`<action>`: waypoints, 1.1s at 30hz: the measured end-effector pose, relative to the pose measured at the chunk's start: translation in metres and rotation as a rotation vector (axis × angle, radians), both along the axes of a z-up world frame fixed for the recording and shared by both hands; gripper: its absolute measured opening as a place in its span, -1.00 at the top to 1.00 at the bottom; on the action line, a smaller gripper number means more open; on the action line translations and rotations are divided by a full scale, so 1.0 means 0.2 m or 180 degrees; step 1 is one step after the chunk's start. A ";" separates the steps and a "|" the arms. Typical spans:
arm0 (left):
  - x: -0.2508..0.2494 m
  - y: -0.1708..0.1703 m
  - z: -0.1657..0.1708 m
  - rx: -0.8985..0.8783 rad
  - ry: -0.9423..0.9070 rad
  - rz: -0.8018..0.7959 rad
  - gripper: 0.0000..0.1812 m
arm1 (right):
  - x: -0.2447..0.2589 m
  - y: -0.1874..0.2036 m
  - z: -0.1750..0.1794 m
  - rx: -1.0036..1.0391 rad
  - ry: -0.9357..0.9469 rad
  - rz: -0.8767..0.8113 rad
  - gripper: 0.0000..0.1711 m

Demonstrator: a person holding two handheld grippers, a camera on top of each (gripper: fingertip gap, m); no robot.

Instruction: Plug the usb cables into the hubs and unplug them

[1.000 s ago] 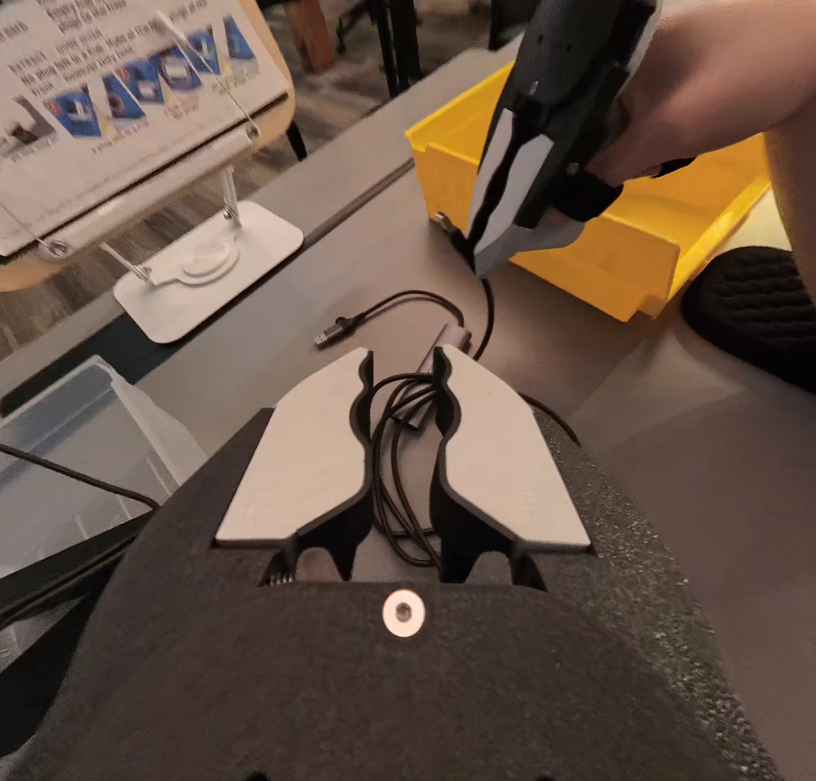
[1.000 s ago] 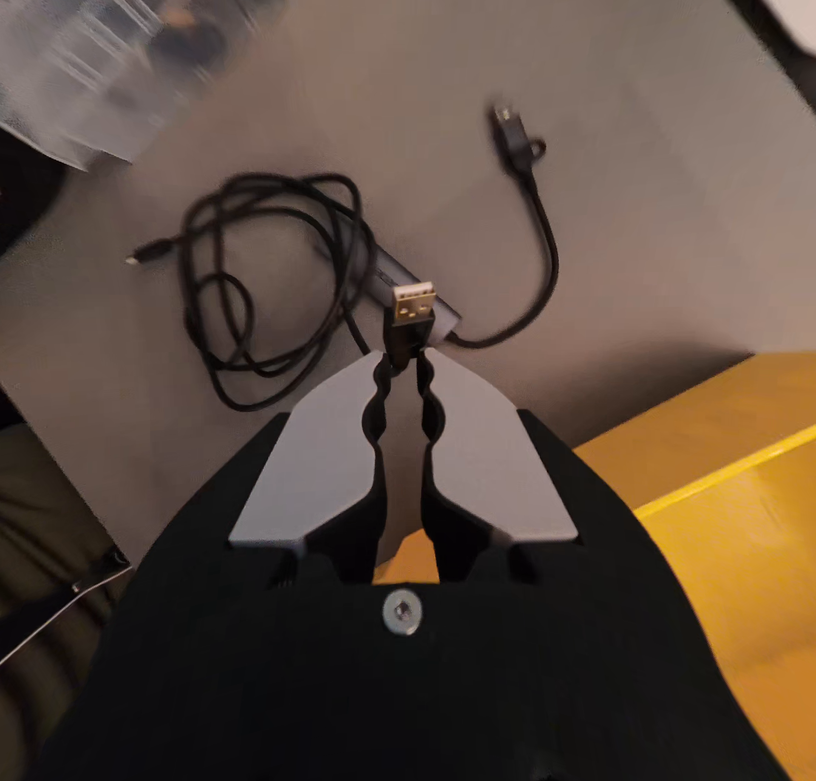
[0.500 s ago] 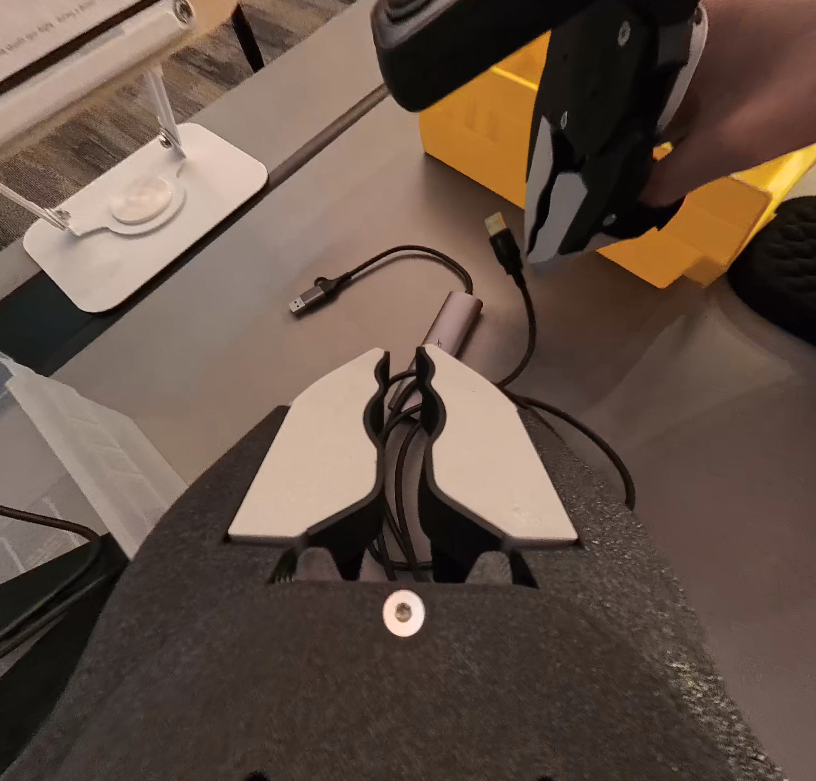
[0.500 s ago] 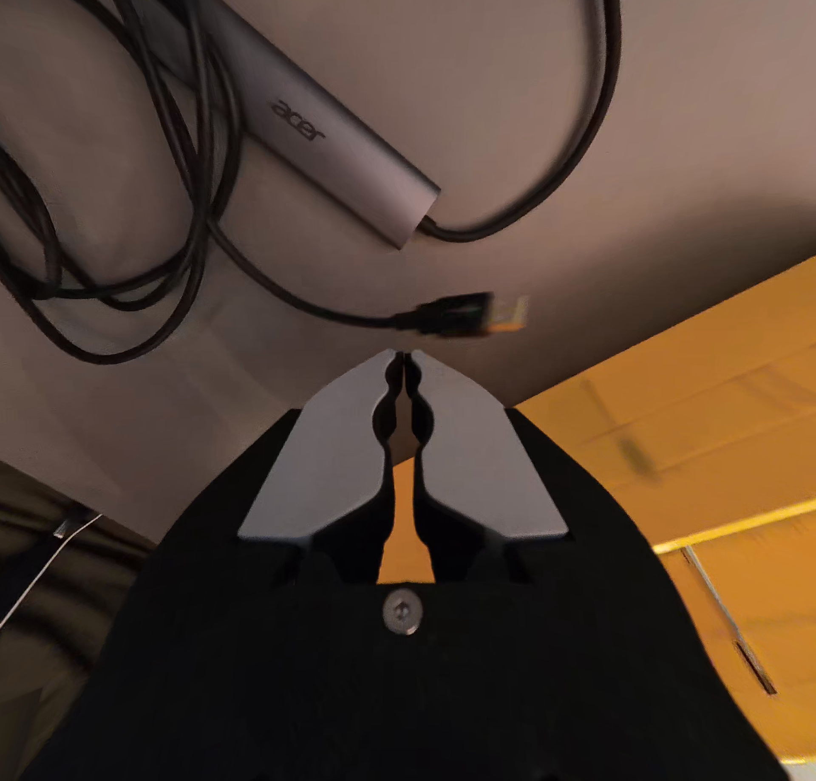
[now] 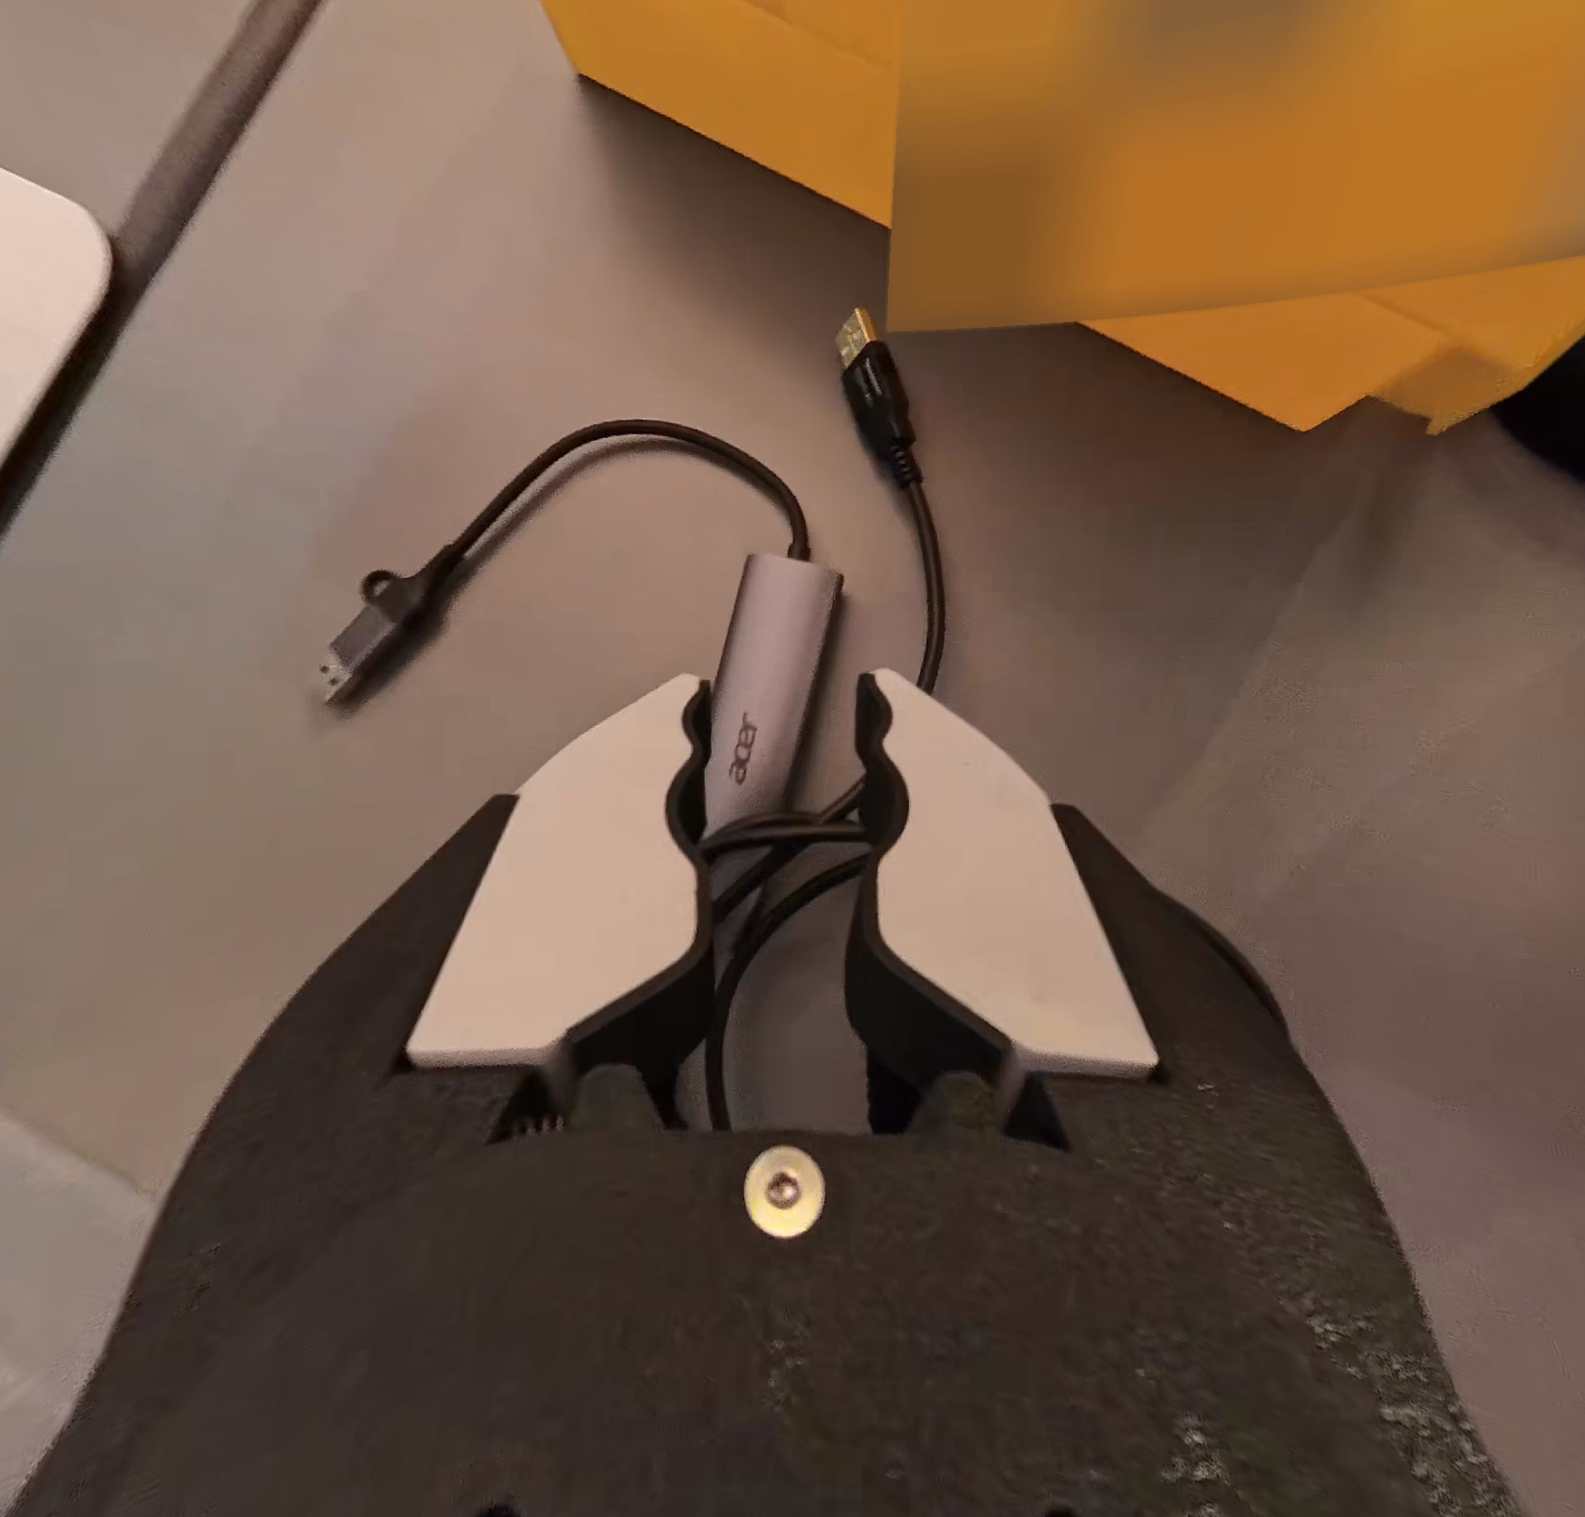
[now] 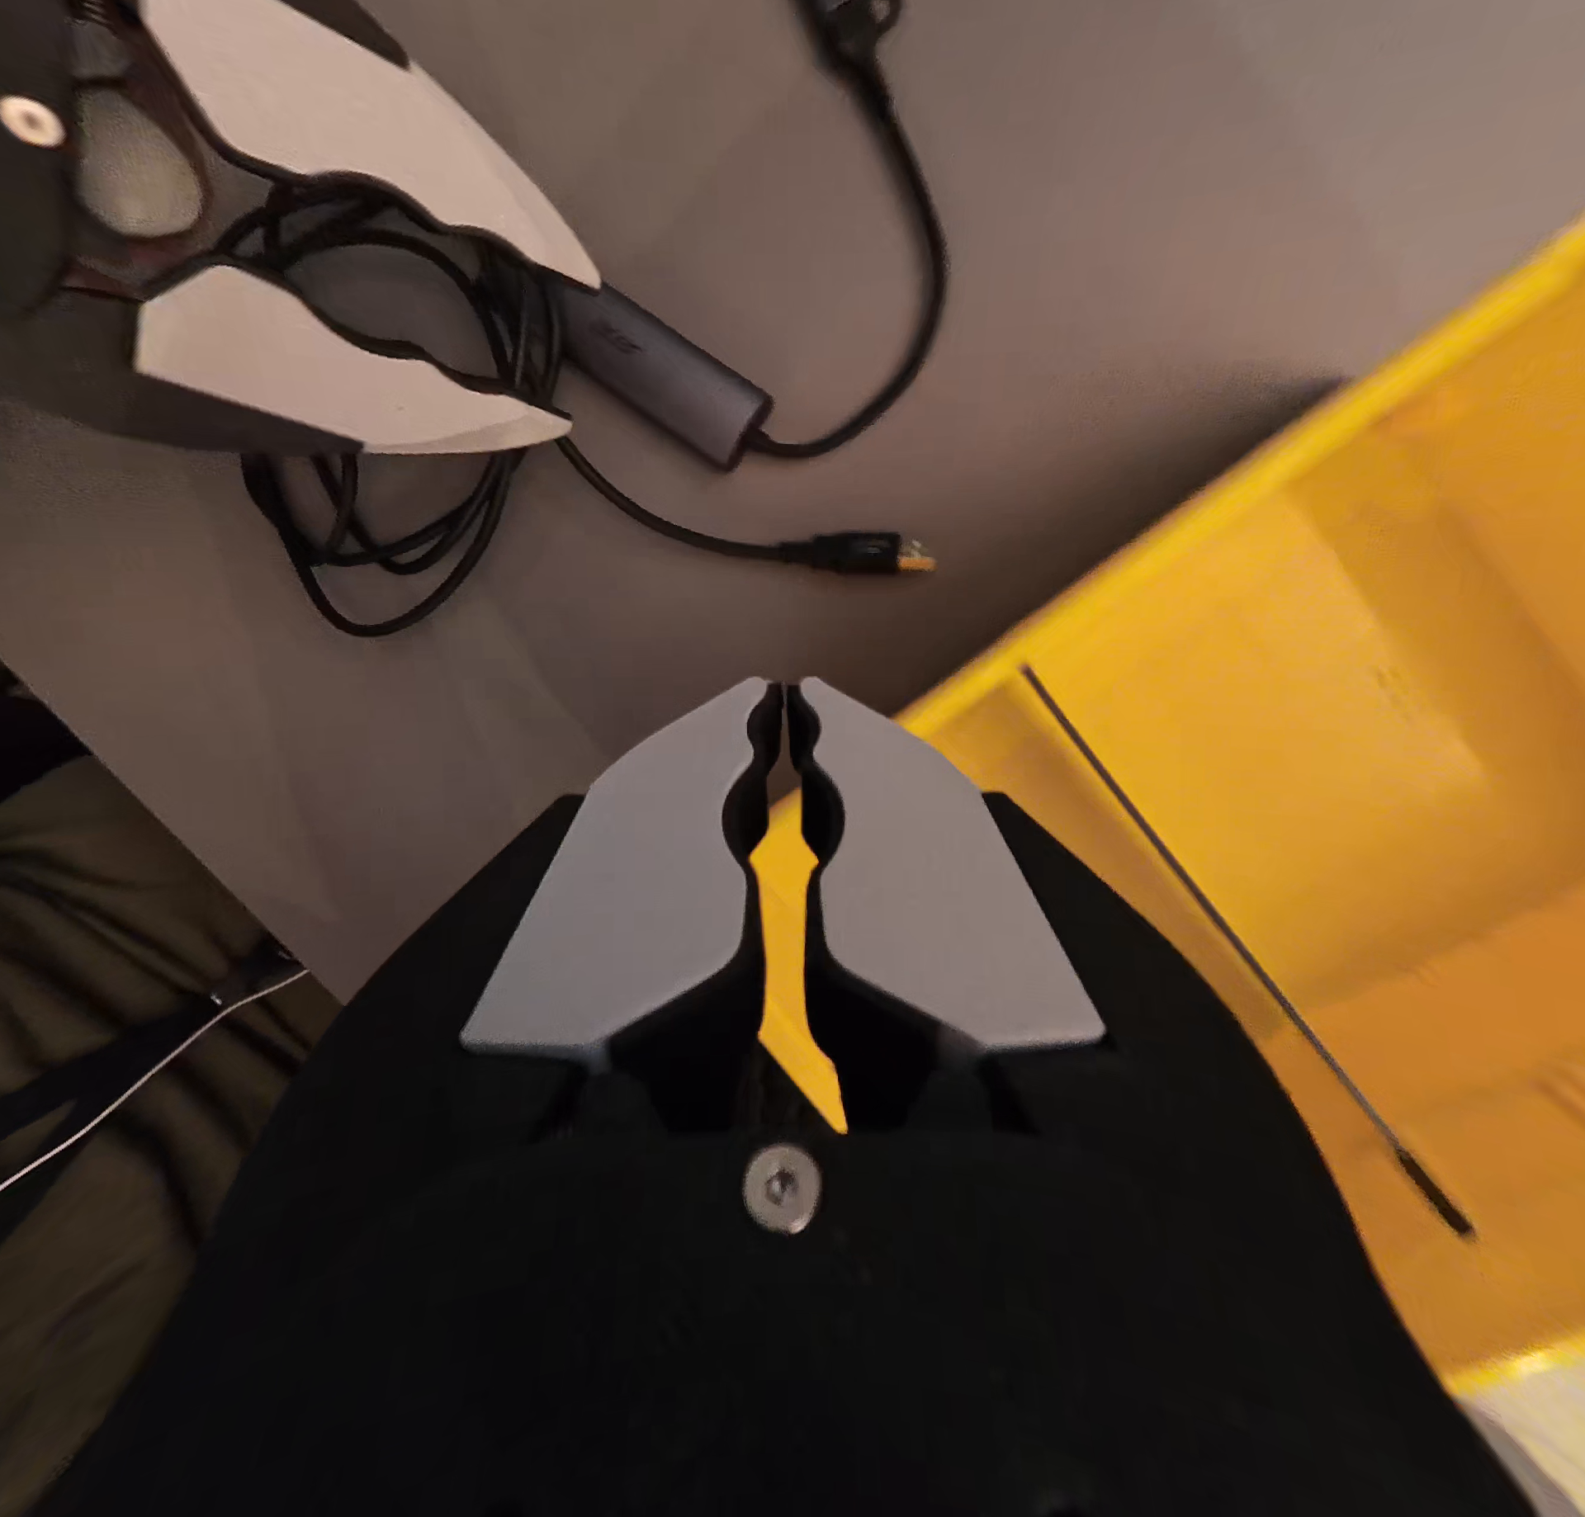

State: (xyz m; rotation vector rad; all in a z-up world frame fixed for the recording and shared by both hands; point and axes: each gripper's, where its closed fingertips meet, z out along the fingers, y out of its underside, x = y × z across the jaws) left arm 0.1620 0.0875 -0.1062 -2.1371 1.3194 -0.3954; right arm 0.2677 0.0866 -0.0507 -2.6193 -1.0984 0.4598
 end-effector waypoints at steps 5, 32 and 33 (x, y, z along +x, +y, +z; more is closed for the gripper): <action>0.05 0.05 -0.07 -0.0107 0.0238 -0.0170 0.60 | 0.26 -0.01 0.14 0.0148 0.0348 -0.0382 0.96; 0.04 0.20 0.22 0.0113 -0.0506 -0.0019 0.67 | -0.11 0.13 0.45 0.0625 0.2126 0.0144 0.82; 0.04 0.19 0.27 0.0197 -0.0680 -0.0004 0.67 | -0.18 0.15 0.46 0.0554 0.2258 0.0090 0.75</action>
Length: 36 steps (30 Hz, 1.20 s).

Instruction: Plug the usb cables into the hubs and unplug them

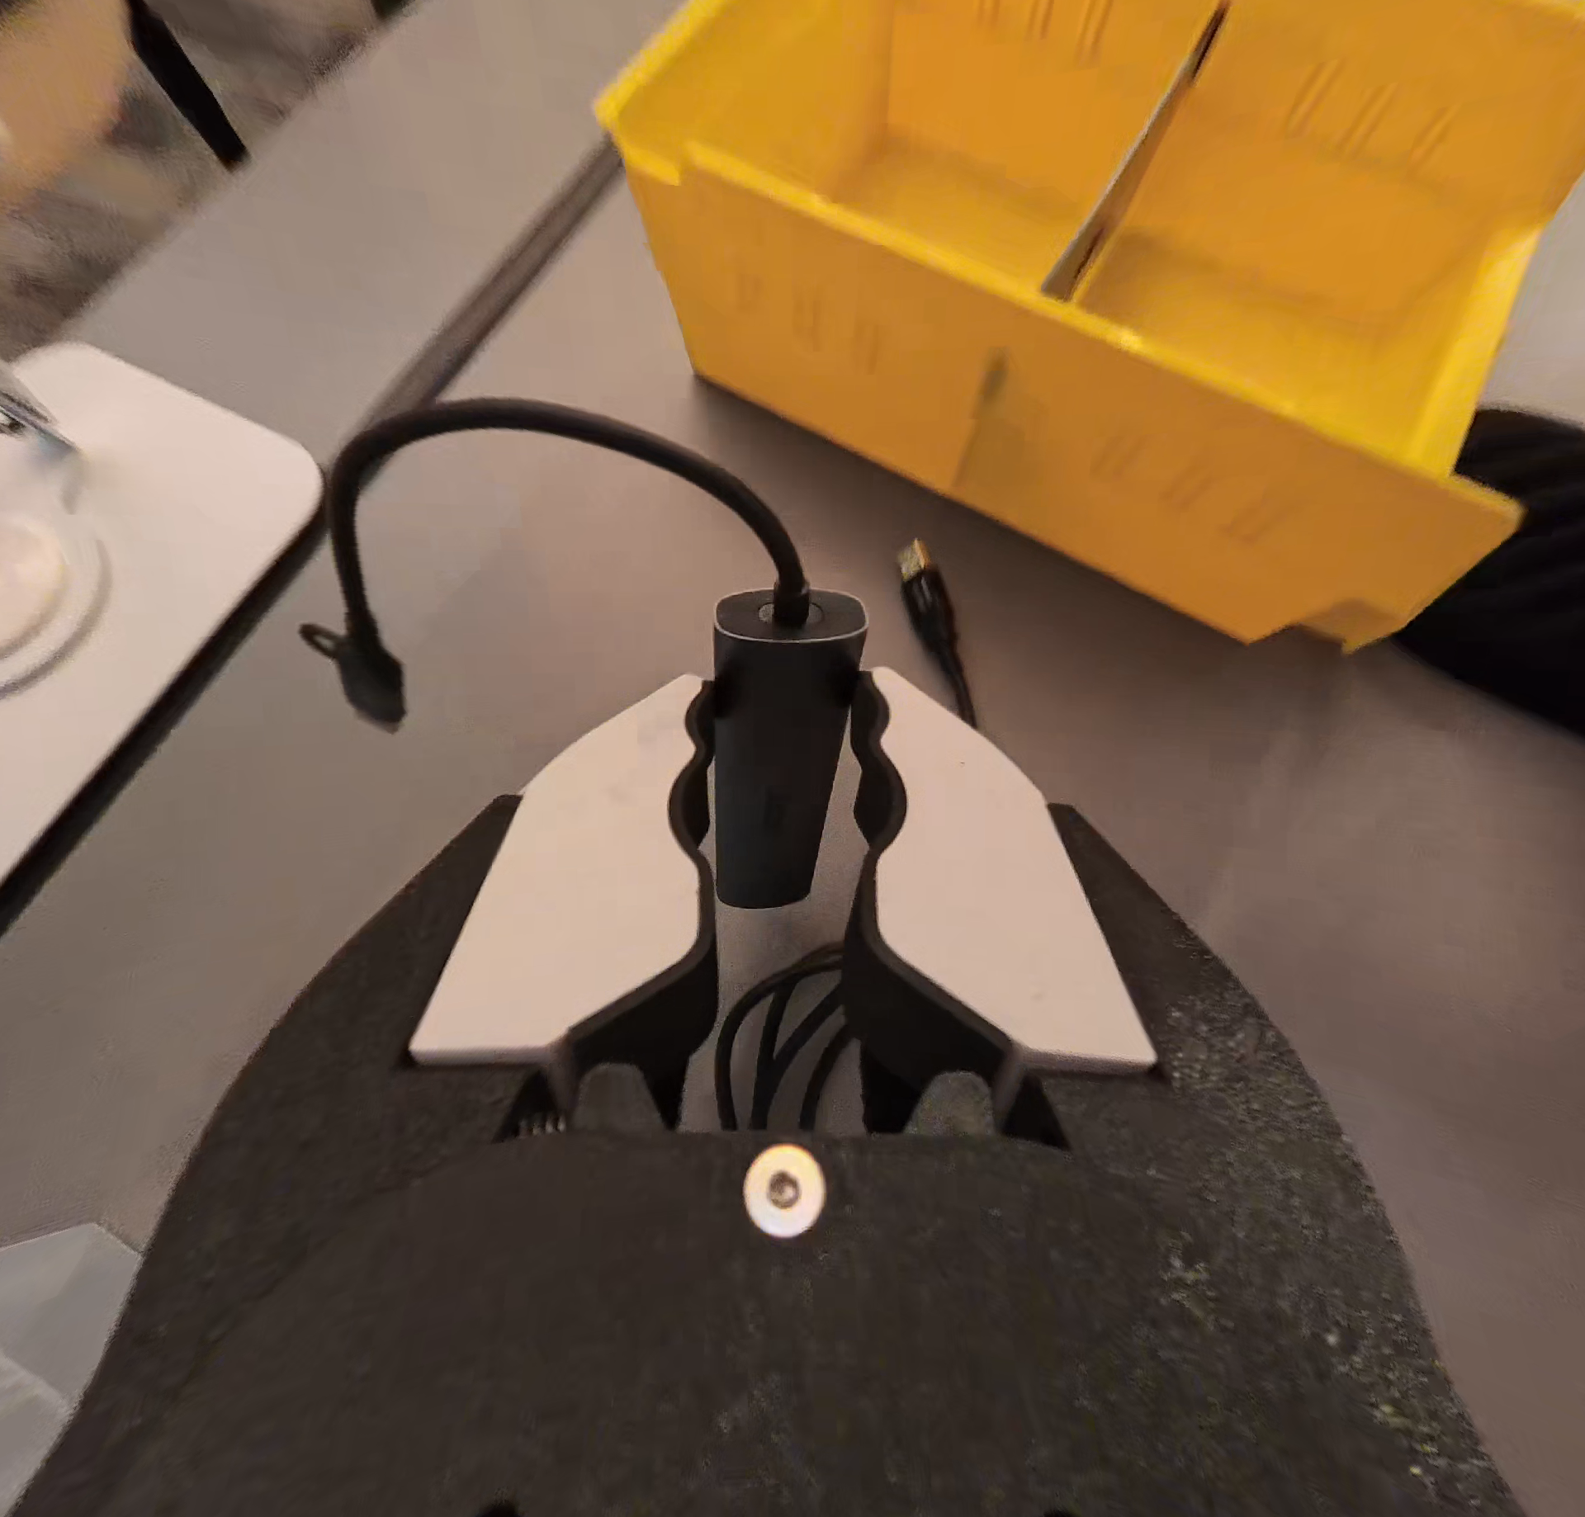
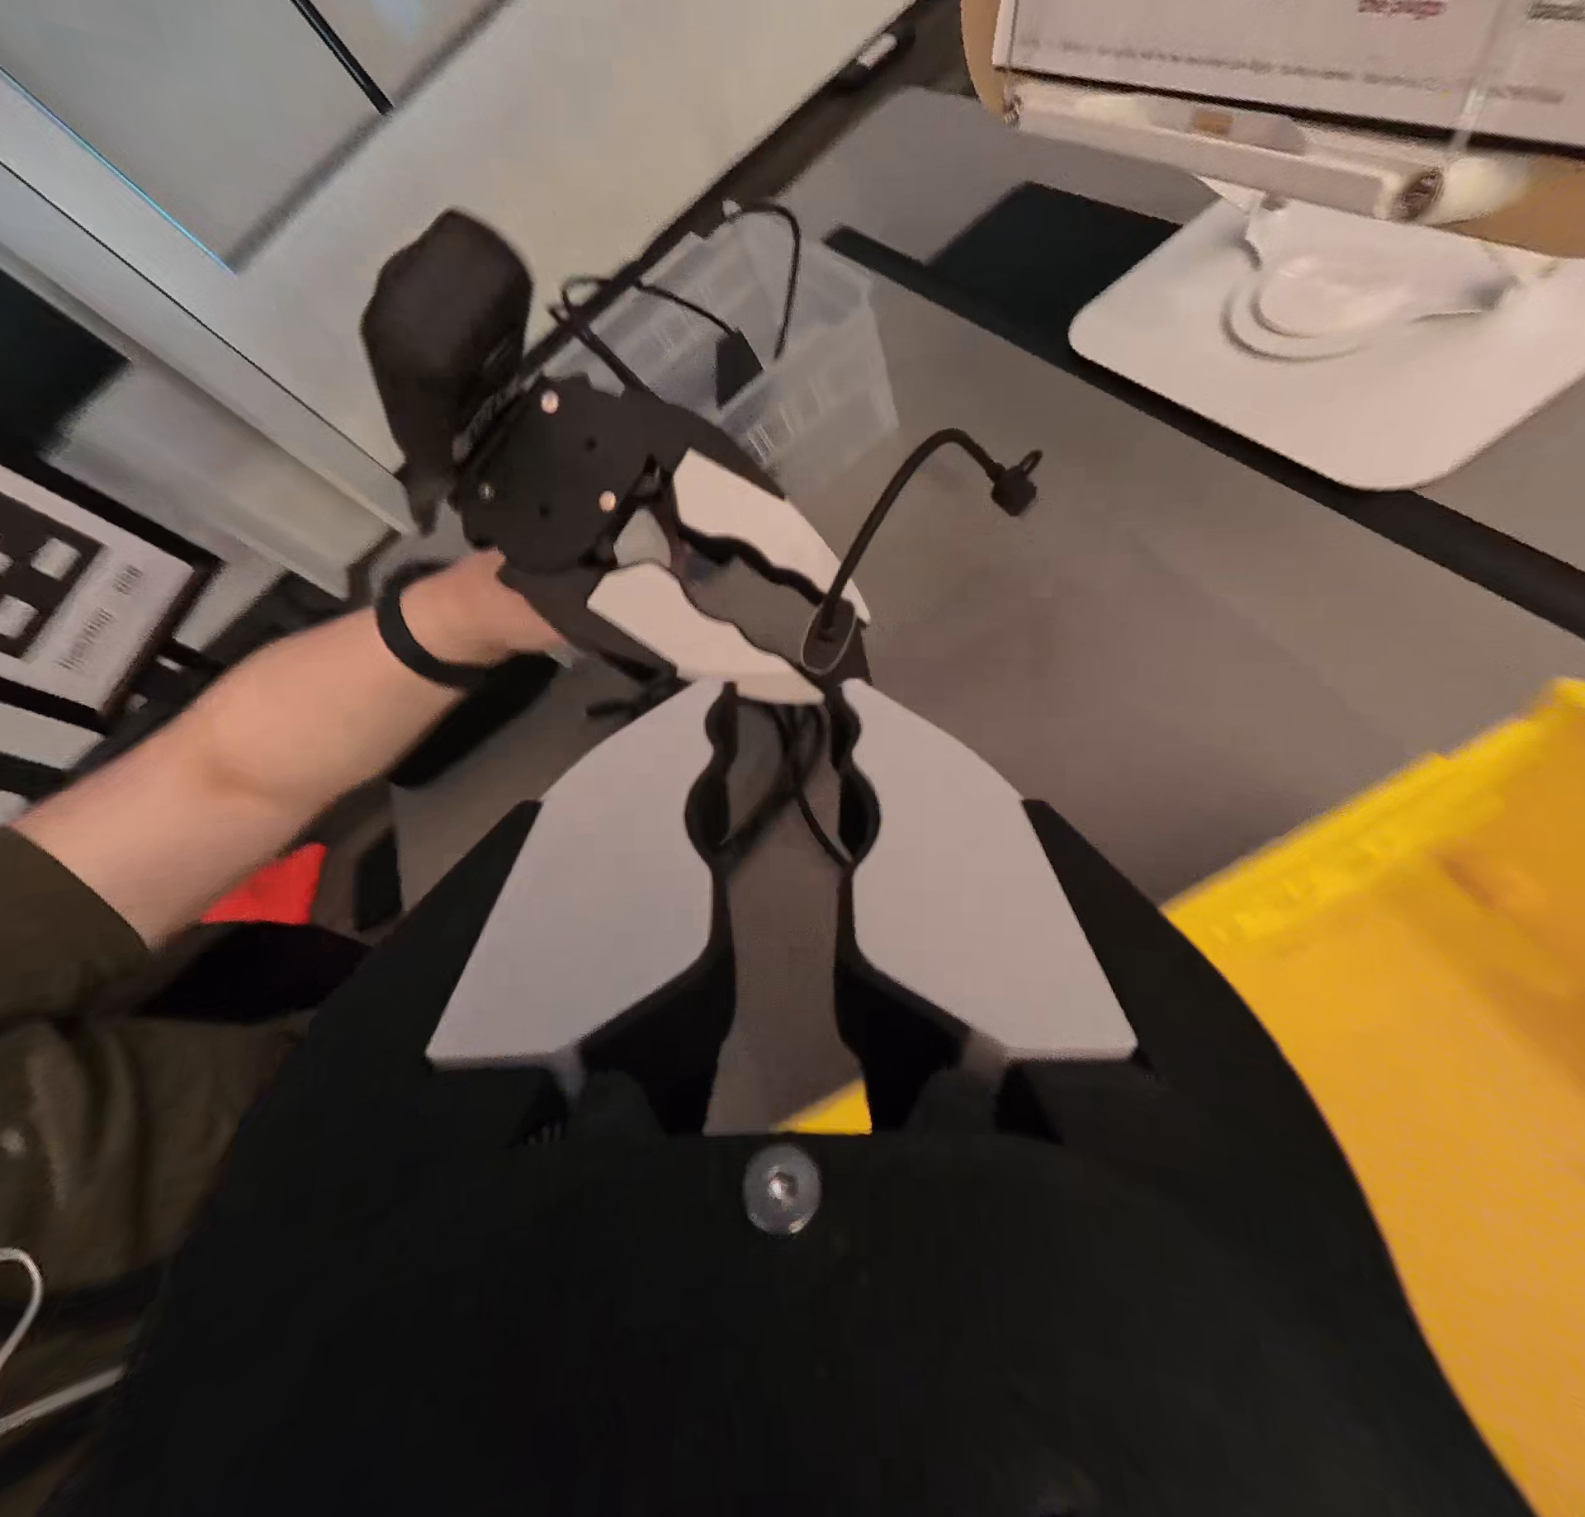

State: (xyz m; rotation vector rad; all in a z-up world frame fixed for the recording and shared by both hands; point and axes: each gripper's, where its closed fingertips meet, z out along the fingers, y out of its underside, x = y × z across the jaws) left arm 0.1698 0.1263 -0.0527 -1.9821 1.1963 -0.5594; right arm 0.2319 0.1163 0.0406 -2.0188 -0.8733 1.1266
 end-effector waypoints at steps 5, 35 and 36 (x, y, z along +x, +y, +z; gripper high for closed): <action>-0.02 -0.02 0.15 0.0454 -0.0347 0.0157 0.67 | -0.26 0.06 -0.08 0.0072 -0.0021 -0.0164 0.47; -0.12 -0.34 0.29 0.2790 0.0222 0.0253 0.23 | -0.31 0.09 0.01 -0.1523 0.1853 0.0210 0.81; -0.11 -0.34 0.28 0.2956 0.0341 0.0249 0.24 | -0.32 0.09 0.01 -0.1592 0.1927 0.0244 0.81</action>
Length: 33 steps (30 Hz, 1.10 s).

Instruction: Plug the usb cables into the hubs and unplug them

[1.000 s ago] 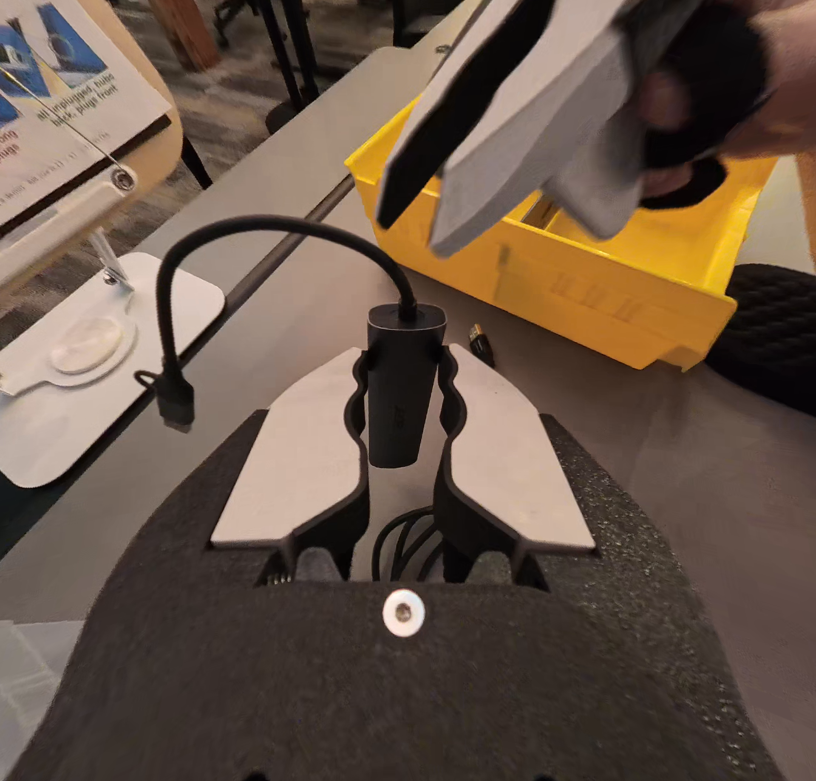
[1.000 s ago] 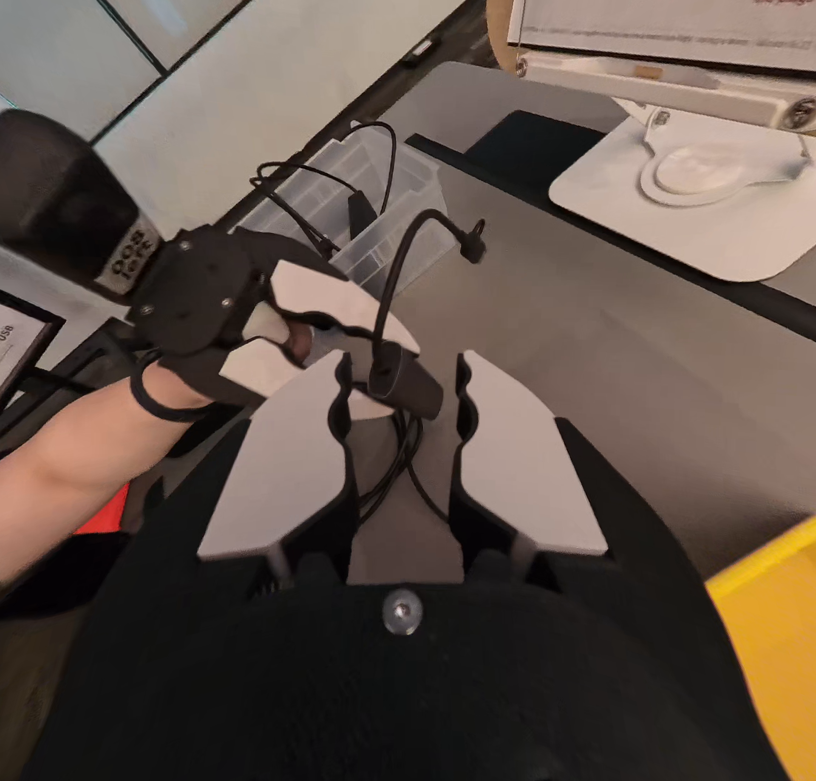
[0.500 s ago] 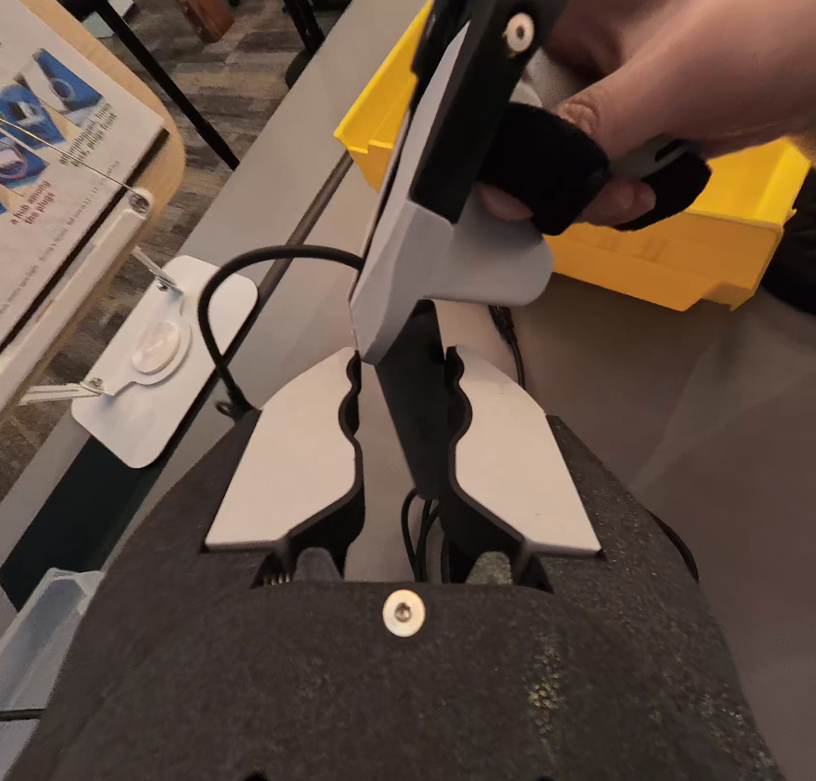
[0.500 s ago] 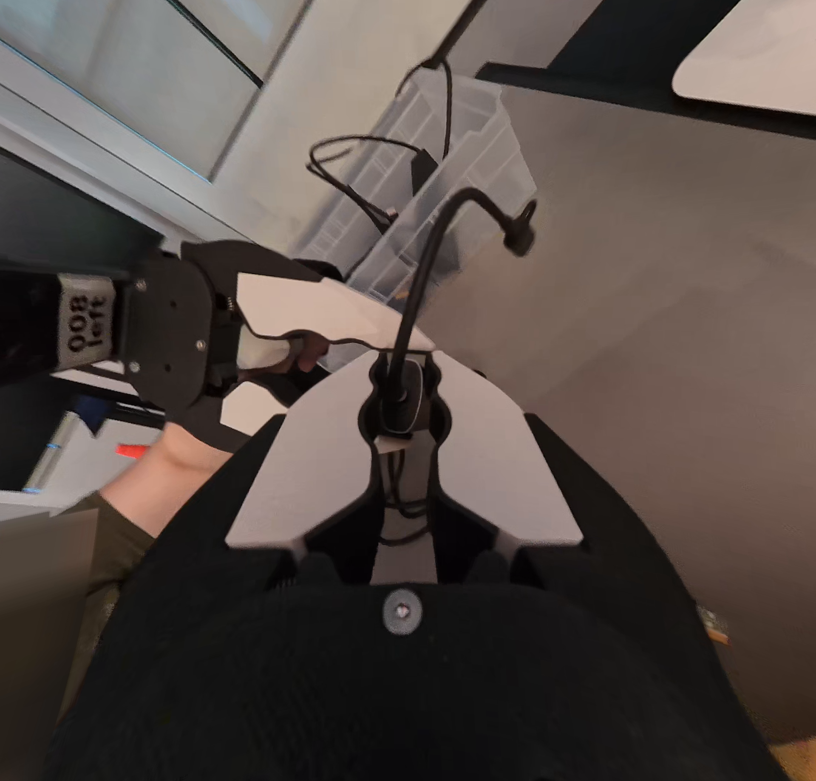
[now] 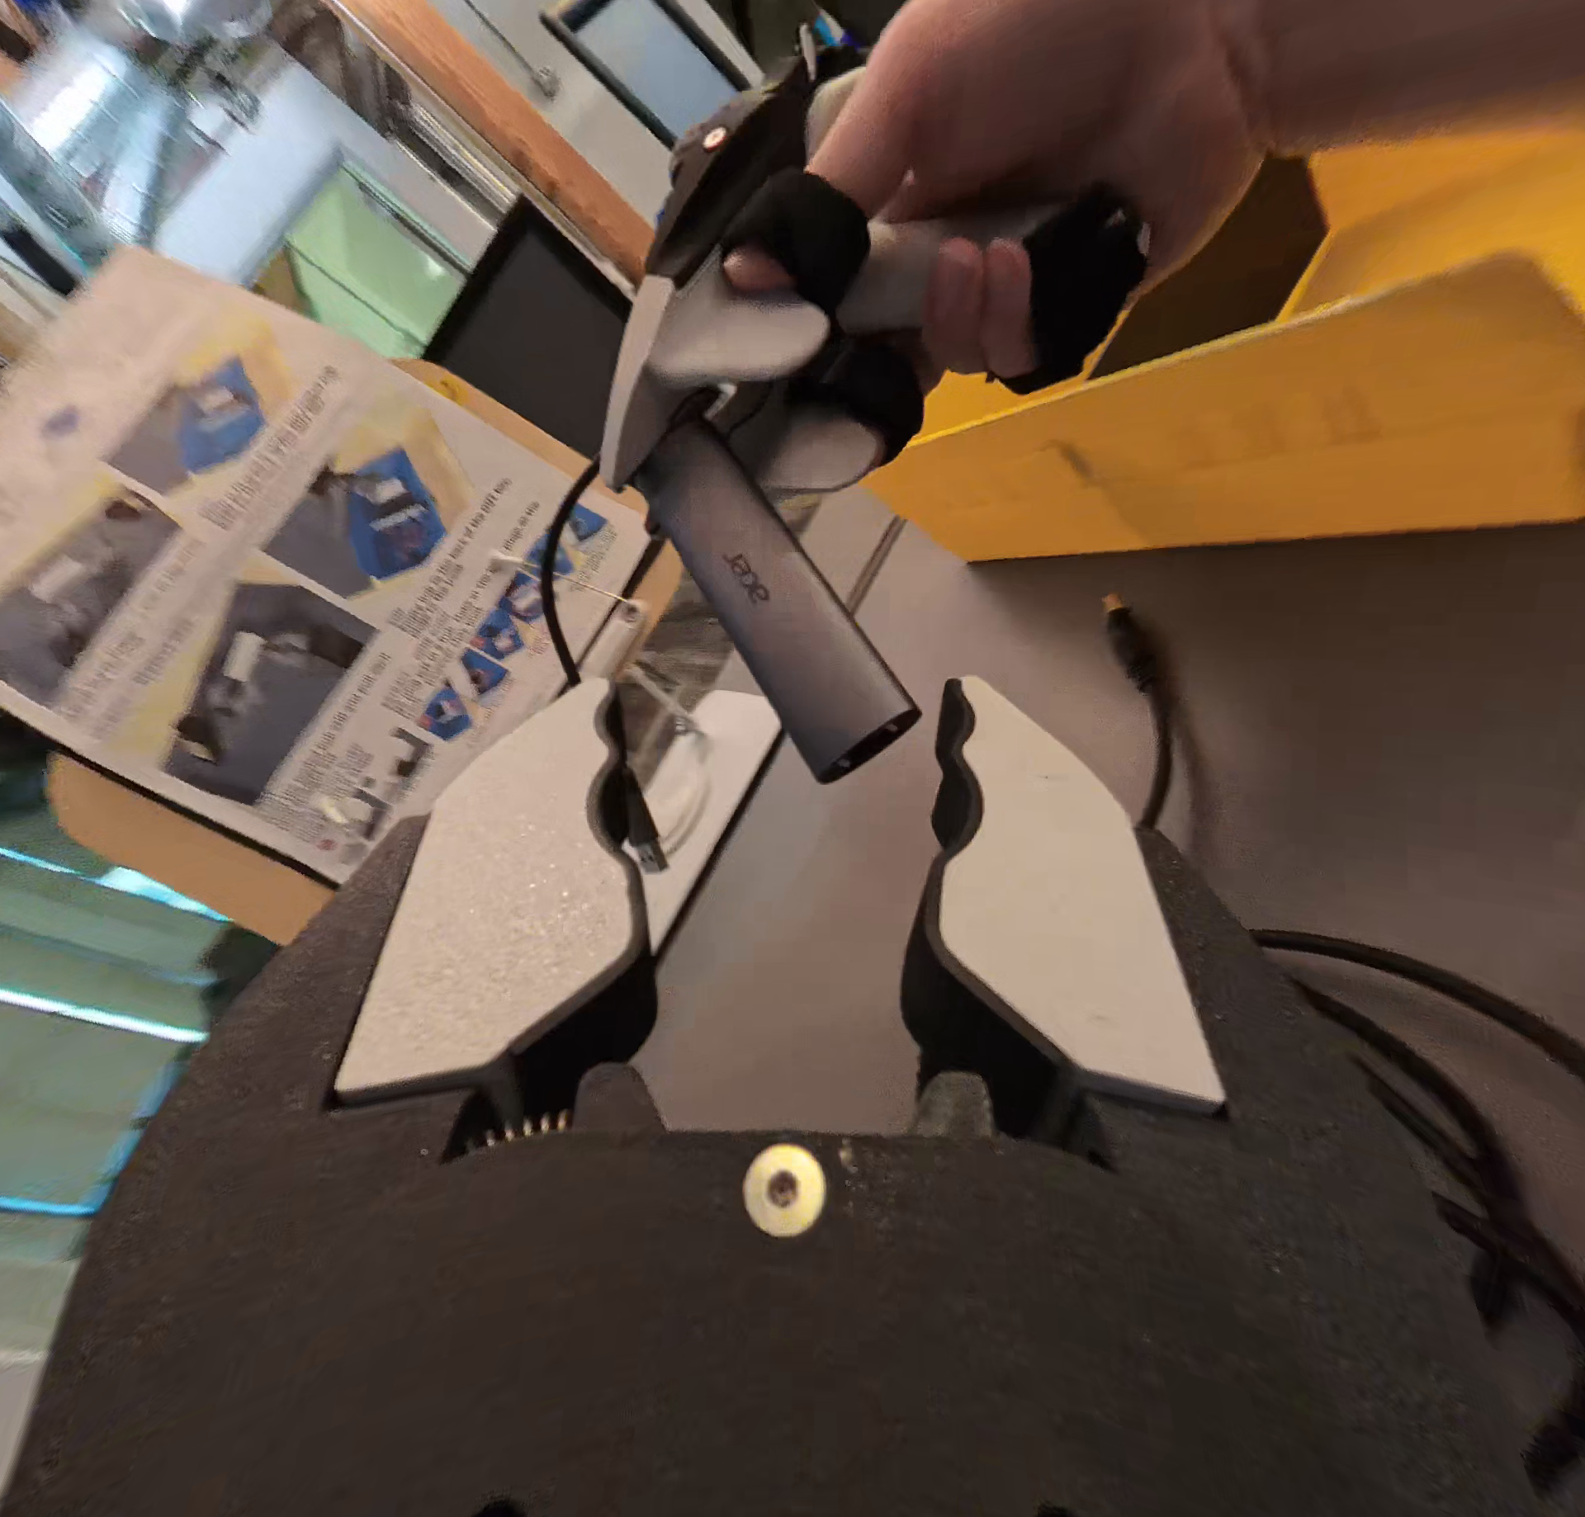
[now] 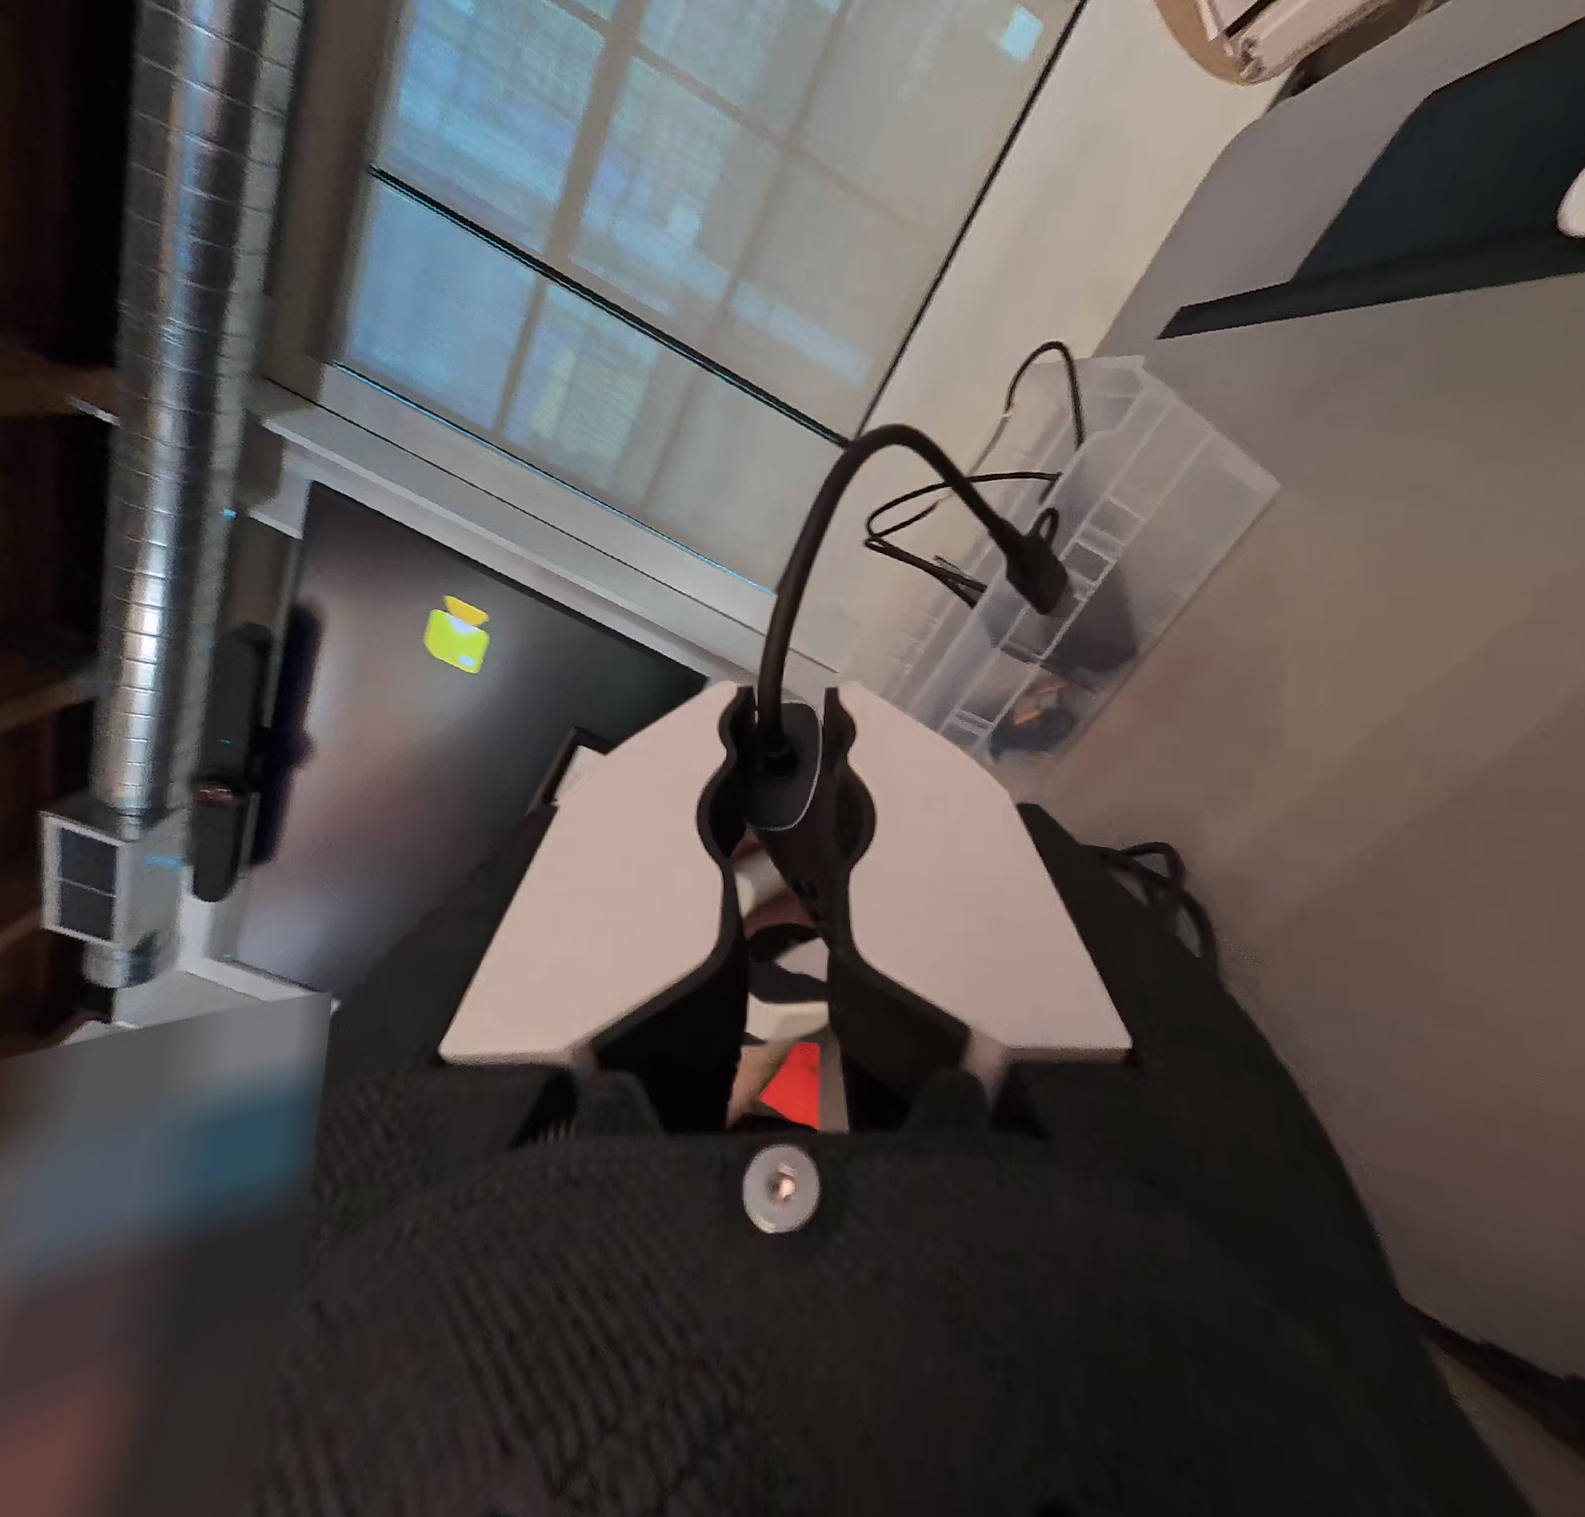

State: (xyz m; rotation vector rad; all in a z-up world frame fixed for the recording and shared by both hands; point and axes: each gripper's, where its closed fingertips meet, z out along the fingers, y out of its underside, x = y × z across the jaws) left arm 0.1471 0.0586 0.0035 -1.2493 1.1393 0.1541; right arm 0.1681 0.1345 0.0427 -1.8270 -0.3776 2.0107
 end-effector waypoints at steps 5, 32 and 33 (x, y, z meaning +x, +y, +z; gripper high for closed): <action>0.03 0.06 -0.08 0.0337 0.0439 0.0148 0.25 | -0.02 0.00 0.00 -0.0295 0.0294 0.0119 0.82; -0.12 -0.01 0.27 0.0231 -0.0620 -0.0073 0.81 | 0.10 -0.11 0.07 0.0429 -0.0080 0.0536 0.79; -0.14 -0.03 0.29 0.0191 -0.0725 -0.0124 0.81 | 0.12 -0.14 0.08 0.0742 -0.0161 0.0565 0.80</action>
